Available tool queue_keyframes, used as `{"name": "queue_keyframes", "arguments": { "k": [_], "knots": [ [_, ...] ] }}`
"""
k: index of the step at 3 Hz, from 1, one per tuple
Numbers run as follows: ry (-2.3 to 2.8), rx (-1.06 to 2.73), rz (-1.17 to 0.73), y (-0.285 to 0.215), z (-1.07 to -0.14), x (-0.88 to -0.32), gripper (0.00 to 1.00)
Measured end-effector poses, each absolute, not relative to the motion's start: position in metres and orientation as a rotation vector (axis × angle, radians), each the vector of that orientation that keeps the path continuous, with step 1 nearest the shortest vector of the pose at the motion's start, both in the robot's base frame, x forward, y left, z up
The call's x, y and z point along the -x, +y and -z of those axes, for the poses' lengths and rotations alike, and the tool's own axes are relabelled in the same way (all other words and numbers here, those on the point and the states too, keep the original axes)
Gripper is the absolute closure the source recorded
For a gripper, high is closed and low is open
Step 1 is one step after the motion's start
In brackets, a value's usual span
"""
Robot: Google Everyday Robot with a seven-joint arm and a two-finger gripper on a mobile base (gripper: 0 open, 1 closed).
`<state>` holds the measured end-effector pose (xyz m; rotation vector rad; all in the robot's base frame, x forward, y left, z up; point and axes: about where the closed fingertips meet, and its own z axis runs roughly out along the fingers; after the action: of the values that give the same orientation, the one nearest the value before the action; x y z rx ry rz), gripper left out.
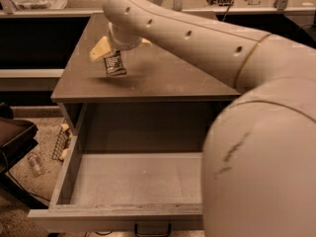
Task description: Place rxbar chocolate into top drawer
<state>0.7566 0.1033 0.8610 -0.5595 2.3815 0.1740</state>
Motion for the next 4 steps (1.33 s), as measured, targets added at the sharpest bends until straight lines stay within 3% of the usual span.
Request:
{"name": "queue_keyframes", "arguments": {
  "k": [2,3,4],
  "knots": [
    [2.457,0.455,-0.104,0.094,-0.813,-0.78,0.0],
    [2.467,0.423,-0.15,0.084,-0.798,-0.785,0.15],
    [2.468,0.423,-0.165,0.083,-0.799,-0.785,0.38]
  ]
}}
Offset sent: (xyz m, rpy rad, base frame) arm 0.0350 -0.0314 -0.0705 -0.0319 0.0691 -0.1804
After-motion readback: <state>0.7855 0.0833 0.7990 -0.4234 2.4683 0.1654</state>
